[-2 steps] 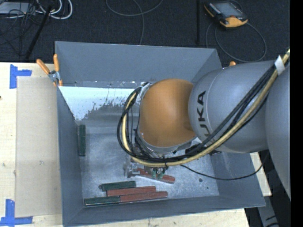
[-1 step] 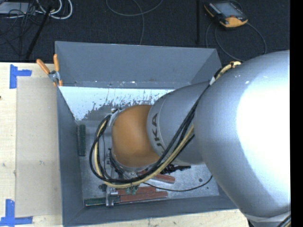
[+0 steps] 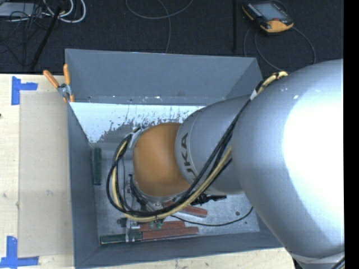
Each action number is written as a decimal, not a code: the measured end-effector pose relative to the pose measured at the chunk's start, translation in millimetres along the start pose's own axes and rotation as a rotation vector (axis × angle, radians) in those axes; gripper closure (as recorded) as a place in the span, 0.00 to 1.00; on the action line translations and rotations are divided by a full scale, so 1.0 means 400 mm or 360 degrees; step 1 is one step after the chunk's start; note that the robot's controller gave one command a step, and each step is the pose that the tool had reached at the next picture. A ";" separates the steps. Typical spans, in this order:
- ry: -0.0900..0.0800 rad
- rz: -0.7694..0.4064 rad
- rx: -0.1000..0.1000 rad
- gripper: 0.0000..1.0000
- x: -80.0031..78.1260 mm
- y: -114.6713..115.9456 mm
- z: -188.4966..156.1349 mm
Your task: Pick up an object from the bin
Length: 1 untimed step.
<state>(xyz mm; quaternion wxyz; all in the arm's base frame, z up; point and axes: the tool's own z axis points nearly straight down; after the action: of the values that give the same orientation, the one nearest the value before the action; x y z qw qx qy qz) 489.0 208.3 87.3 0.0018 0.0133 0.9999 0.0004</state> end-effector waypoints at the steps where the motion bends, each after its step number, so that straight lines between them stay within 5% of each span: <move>1: 0.0016 0.0027 -0.0013 1.00 0.041 -0.117 0.025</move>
Offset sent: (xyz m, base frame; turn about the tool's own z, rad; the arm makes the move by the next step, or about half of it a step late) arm 0.0000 0.0000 0.0000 0.0000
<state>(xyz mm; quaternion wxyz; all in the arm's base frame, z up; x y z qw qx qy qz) 471.5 161.8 77.1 -0.0033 0.0217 0.9997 0.0047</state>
